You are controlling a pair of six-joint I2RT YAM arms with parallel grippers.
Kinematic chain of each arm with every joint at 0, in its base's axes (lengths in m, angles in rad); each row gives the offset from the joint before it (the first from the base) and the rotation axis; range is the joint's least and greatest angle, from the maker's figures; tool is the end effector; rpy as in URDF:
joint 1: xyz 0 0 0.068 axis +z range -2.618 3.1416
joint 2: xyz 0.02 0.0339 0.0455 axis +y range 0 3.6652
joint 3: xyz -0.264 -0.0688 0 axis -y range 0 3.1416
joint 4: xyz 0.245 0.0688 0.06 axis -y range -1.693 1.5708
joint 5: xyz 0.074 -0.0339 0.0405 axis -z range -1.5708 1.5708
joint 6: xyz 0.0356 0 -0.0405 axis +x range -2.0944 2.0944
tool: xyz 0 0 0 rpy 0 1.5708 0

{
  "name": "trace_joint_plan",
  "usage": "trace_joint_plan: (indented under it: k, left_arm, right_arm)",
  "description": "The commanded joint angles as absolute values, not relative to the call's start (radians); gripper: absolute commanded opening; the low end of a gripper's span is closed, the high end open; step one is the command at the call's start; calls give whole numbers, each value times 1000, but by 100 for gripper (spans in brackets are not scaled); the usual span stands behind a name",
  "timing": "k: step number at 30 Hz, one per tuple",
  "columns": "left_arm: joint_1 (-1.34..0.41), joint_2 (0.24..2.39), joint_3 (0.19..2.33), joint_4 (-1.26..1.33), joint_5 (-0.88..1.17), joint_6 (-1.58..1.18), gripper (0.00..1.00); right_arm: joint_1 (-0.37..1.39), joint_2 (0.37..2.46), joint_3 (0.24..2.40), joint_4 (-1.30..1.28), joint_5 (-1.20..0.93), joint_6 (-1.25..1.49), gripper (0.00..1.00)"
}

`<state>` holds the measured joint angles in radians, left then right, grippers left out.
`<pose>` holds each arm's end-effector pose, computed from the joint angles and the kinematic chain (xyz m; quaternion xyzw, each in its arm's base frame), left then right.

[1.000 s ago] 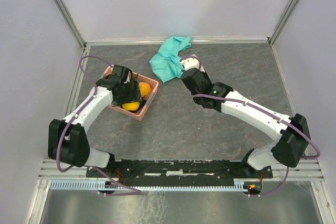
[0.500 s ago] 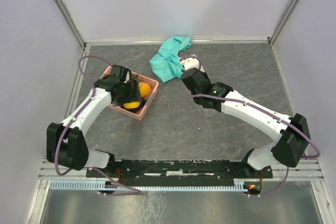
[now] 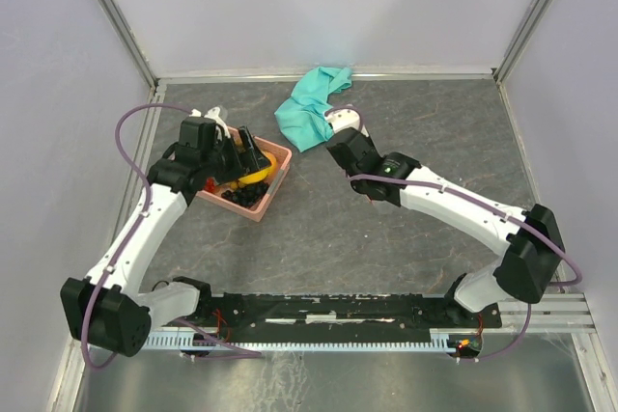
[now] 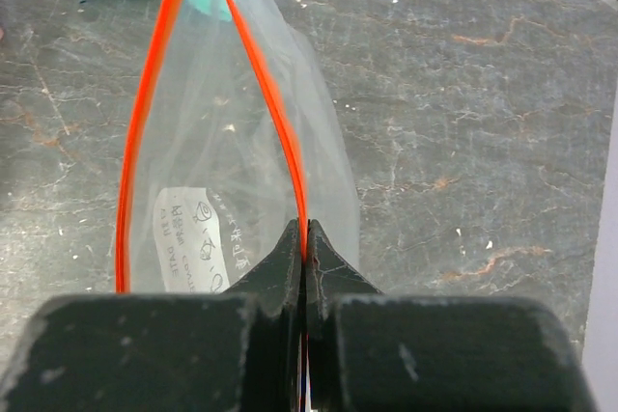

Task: Place the food in the zip-top bag and seal the zipper
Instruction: Pick up the fake fruit from the bin, then place the fake fruit in the zipper food storage bag.

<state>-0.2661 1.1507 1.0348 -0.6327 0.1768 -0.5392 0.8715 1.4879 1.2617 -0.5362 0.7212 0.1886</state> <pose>0.2323 -0.0698 0.3116 -0.0893 0.9094 -0.2304 0.3345 0.2260 0.2322 0.3105 -0.1573 0.8571 -0.0938 0.4815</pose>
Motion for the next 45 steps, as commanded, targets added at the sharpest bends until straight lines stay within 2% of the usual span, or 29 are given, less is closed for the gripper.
trace_joint_plan:
  k: [1,9,17,31,36,45]
  left_arm:
    - [-281,1103,1032,-462,324,-676,44]
    - [-363,1098,1011,-288,369,-803,42]
    - [-473,1115,961,-54,329,-945,39]
    - [-524,1173,853,134,251,-1094,38]
    - [-529,1199,842,103,228,-1094,38]
    - [-540,1221,897,-152,111,-975,39]
  right_arm:
    - [892,1503,1303,-503,693,222,2]
    - [924,1526,1331,-500,687,238,1]
    - [939,1531,1349,-491,678,258,2]
    - [945,1545,1373,-483,614,351,1]
    - [946,1546,1380,-480,601,373,2]
    - [946,1532,1384,-464,588,392,2]
